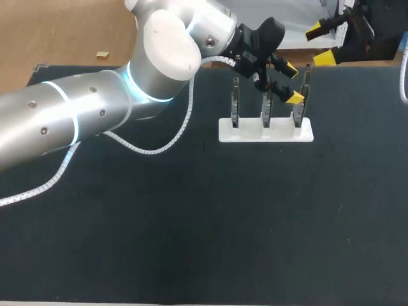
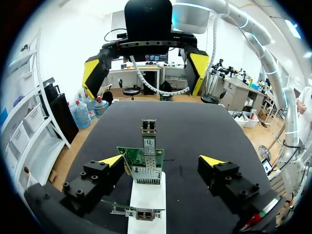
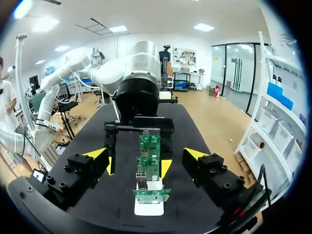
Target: Pick up the optical module with the left hand, and insert it into the network port with the right hand.
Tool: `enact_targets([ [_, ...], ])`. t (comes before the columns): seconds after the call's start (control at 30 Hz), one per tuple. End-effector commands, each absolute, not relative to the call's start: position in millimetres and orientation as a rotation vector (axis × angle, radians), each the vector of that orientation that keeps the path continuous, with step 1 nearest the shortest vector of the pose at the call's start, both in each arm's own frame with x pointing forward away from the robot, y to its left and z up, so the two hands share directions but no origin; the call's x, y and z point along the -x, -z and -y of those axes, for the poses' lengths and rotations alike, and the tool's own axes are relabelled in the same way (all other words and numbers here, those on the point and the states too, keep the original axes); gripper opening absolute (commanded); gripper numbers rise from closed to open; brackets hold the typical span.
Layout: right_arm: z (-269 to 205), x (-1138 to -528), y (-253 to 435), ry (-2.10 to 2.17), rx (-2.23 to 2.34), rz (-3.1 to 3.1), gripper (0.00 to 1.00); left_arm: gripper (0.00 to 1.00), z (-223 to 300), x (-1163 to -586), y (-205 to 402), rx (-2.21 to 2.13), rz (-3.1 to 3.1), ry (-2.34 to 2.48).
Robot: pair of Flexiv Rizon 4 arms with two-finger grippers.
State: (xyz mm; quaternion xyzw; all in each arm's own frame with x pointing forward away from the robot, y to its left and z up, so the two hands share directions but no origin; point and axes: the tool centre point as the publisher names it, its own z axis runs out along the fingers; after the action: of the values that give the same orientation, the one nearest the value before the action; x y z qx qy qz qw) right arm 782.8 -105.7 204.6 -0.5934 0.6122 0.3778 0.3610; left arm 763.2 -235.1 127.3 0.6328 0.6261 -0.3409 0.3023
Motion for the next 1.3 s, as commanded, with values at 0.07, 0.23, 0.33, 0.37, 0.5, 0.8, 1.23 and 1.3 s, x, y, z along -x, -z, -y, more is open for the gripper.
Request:
enact_targets([
  [0.07,104.0,-778.4,-208.6,-0.948,1.529,-1.585,0.0,1.0,234.9,-761.9,-127.8,-1.676,-1.664,0.899],
  [0.23,102.4,-778.1,-209.2,-0.932,1.538,-1.589,0.0,1.0,234.9,-761.9,-127.8,-1.676,-1.664,0.899],
  [0.33,101.3,-777.9,-207.7,-0.93,1.544,-1.593,0.0,1.0,234.9,-761.9,-127.8,-1.676,-1.664,0.899],
  [0.37,101.2,-778.2,-206.4,-0.93,1.546,-1.597,0.0,1.0,234.9,-761.9,-127.8,-1.676,-1.664,0.899],
  [0.5,101.1,-778.9,-202.0,-0.928,1.549,-1.609,0.0,1.0,234.9,-761.9,-127.8,-1.676,-1.664,0.899],
  [0.8,101.5,-779.2,-193.3,-0.928,1.559,-1.633,0.0,1.0,234.9,-761.9,-127.8,-1.676,-1.664,0.899],
  [1.23,102.8,-781.6,-181.8,-0.942,1.553,-1.664,0.0,1.0,234.9,-761.9,-127.8,-1.676,-1.664,0.899],
  [1.3,102.4,-781.6,-180.8,-0.945,1.553,-1.666,0.0,1.0,234.9,-761.9,-127.8,-1.676,-1.664,0.899],
])
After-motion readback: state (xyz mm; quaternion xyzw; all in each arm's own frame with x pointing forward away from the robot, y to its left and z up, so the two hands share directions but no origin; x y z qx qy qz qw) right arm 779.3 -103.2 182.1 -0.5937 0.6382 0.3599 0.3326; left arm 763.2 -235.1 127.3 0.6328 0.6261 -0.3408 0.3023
